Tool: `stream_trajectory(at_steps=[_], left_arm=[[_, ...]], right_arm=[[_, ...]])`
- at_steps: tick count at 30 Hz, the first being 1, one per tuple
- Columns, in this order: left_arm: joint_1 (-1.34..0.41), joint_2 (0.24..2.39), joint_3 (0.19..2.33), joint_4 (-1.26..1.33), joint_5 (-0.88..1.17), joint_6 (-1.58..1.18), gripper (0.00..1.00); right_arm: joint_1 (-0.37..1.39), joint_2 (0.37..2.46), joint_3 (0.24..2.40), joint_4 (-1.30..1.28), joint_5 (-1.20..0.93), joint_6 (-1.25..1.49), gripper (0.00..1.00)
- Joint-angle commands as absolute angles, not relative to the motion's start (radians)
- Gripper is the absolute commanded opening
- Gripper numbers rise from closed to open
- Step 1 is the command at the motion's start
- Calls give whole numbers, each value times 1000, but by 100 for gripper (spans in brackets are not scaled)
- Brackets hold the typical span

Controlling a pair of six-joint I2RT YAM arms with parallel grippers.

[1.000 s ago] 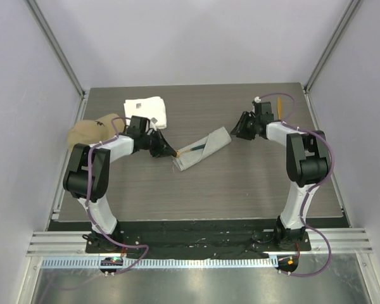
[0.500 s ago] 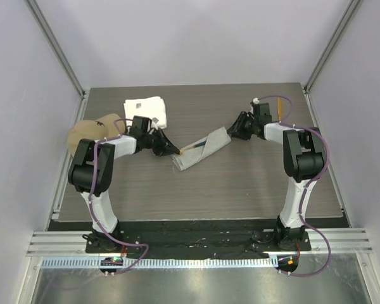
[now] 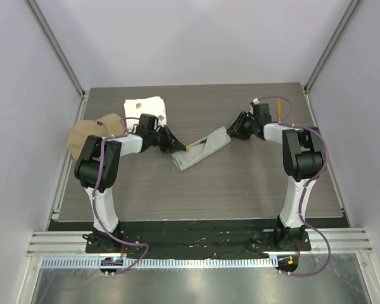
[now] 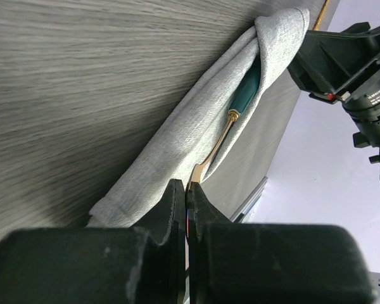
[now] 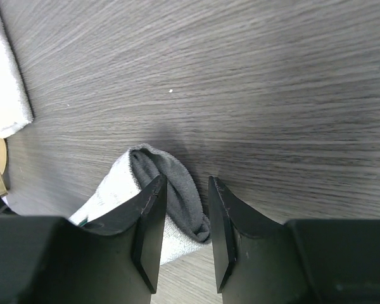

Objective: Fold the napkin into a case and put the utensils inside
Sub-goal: Insert the spoon into the folded napkin.

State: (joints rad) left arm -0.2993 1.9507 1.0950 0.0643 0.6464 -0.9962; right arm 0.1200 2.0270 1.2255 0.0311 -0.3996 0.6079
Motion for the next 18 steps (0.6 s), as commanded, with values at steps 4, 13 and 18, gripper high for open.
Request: stream_trajectory(at_steps=[4,13,18], left_arm=[[-342,1968,1146,133,621,-1051,0],[-345,1990,1143,164,584,-1101,0],[-353,1996,1132,199,560,-1134,0]], right_arm=[[115,2043,1243,64,-411,618,38],[115,2039,1239,66,-407,618,38],[115,2037,1238,66,-399,620,38]])
